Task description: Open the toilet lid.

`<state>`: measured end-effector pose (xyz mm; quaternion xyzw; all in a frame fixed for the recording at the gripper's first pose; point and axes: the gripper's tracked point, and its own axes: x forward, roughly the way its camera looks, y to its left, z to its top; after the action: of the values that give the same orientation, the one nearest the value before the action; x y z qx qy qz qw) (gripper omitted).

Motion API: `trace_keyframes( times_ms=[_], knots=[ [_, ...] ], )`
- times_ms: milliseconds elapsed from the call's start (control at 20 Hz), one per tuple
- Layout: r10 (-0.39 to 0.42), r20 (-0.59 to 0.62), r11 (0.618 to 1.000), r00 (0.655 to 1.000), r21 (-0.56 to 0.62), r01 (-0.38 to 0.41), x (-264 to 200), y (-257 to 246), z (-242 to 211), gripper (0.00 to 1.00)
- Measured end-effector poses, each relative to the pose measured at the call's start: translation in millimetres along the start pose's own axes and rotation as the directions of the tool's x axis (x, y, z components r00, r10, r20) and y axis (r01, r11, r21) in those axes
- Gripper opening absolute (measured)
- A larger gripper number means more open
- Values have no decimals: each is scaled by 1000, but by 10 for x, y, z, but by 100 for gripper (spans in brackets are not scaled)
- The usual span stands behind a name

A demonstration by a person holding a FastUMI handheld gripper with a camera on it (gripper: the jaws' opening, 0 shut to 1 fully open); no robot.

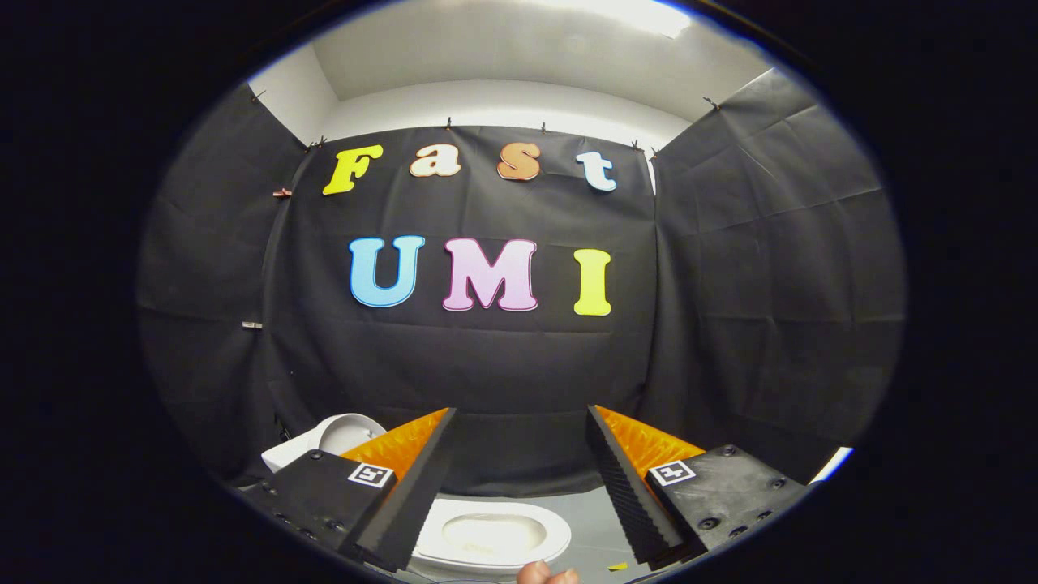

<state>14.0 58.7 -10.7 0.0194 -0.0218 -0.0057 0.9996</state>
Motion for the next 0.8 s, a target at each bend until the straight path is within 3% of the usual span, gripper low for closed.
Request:
trace_keyframes(
  times_ms=[800],
  knots=[
    [7, -8, 1000, 1000, -29, -7, -35, 65, -1, 98]
  ],
)
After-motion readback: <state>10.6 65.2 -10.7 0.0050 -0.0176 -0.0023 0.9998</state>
